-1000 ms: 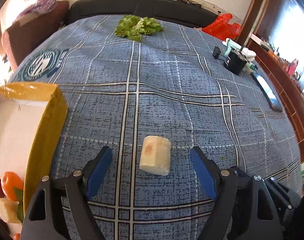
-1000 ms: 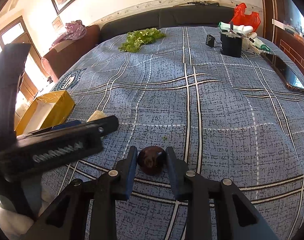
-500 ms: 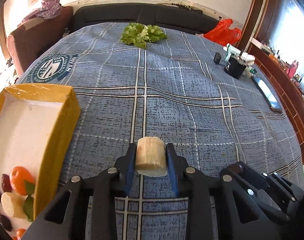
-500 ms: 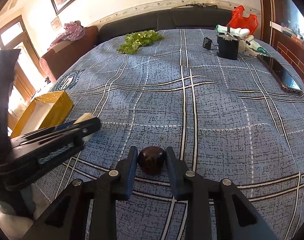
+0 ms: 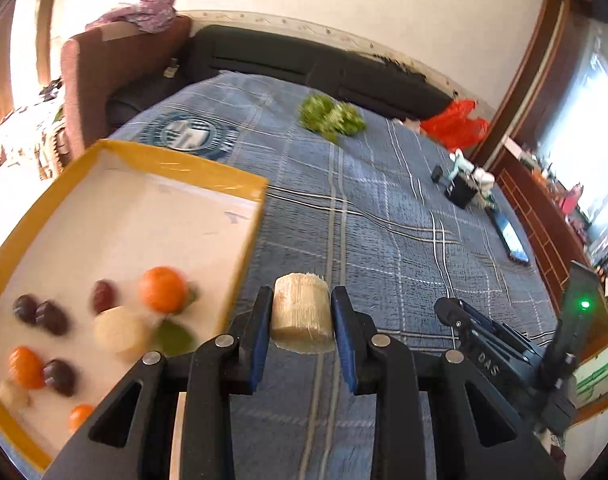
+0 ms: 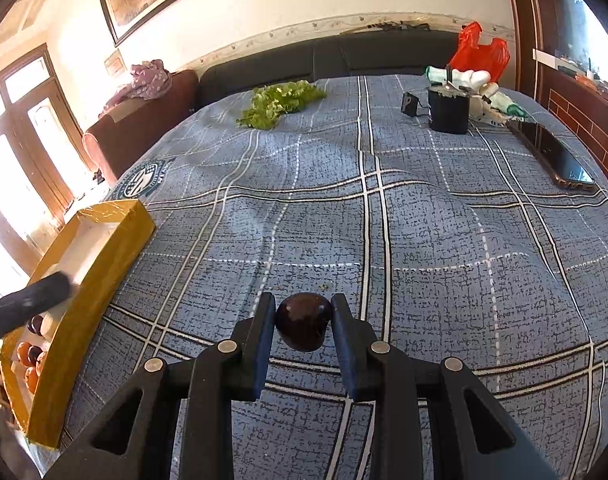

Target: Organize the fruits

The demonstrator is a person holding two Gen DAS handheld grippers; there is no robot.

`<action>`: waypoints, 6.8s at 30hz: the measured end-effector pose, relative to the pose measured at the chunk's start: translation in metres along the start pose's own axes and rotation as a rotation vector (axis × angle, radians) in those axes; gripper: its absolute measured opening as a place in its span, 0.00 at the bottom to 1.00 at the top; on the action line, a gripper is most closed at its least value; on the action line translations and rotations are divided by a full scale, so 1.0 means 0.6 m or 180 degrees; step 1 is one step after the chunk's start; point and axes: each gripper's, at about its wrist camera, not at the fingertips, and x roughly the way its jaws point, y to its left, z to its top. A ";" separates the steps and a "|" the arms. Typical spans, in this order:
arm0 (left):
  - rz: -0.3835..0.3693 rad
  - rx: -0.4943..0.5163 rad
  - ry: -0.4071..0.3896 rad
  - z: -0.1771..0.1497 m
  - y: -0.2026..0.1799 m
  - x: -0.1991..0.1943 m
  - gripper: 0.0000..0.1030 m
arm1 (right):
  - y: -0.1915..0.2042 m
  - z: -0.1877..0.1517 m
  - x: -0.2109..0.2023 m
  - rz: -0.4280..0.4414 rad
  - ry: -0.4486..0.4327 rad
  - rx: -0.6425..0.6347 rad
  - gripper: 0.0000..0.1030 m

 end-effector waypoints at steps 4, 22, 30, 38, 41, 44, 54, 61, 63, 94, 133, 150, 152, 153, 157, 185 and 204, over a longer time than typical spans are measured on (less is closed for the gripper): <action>0.0120 -0.0074 -0.0149 -0.002 0.052 -0.060 0.28 | 0.016 -0.003 -0.010 0.0025 -0.0021 -0.0010 0.30; 0.0734 -0.0075 -0.0445 0.060 0.243 -0.146 0.28 | 0.309 0.016 -0.084 0.0875 0.0101 -0.0766 0.31; 0.0711 -0.0146 -0.0224 0.074 0.275 -0.081 0.28 | 0.405 0.008 -0.013 0.1145 0.0443 -0.0907 0.31; 0.0652 -0.0440 -0.0367 0.045 0.312 -0.121 0.60 | 0.428 0.026 0.083 0.1192 0.0765 -0.0756 0.31; 0.0614 -0.0531 -0.0463 0.031 0.321 -0.147 0.68 | 0.438 0.029 0.111 0.1130 0.0814 -0.0793 0.32; 0.0622 -0.0558 -0.0511 0.020 0.325 -0.161 0.72 | 0.444 0.029 0.132 0.1089 0.0877 -0.0779 0.32; 0.0590 -0.0773 -0.0520 -0.008 0.330 -0.170 0.75 | 0.433 0.041 0.096 0.1066 0.0693 -0.0741 0.49; 0.0808 -0.0714 -0.0688 -0.031 0.298 -0.199 0.76 | 0.408 0.032 0.028 0.1045 0.0498 -0.0733 0.54; 0.0999 -0.0629 -0.0771 -0.039 0.278 -0.208 0.79 | 0.396 0.021 0.009 0.1003 0.0434 -0.0755 0.55; 0.1539 -0.0049 -0.1943 -0.131 0.025 -0.325 1.00 | 0.209 -0.116 -0.155 0.0371 -0.0198 -0.0549 0.69; 0.1496 -0.0578 -0.0819 -0.141 0.120 -0.203 1.00 | 0.284 -0.154 -0.149 0.0344 -0.0145 -0.1071 0.80; 0.1473 -0.0623 -0.0630 -0.148 0.130 -0.181 1.00 | 0.304 -0.166 -0.145 0.0296 -0.0130 -0.1247 0.82; 0.1466 -0.0635 -0.0624 -0.149 0.131 -0.181 1.00 | 0.306 -0.167 -0.144 0.0289 -0.0122 -0.1259 0.82; 0.1466 -0.0633 -0.0623 -0.149 0.131 -0.181 1.00 | 0.307 -0.168 -0.144 0.0287 -0.0120 -0.1267 0.82; 0.1437 -0.0647 -0.0586 -0.150 0.135 -0.178 1.00 | 0.312 -0.170 -0.144 0.0272 -0.0120 -0.1293 0.83; 0.1374 -0.0765 -0.0467 -0.156 0.153 -0.170 1.00 | 0.325 -0.171 -0.128 0.0179 -0.0035 -0.1355 0.83; 0.1338 -0.0811 -0.0422 -0.159 0.163 -0.163 1.00 | 0.332 -0.174 -0.121 0.0154 0.0000 -0.1412 0.84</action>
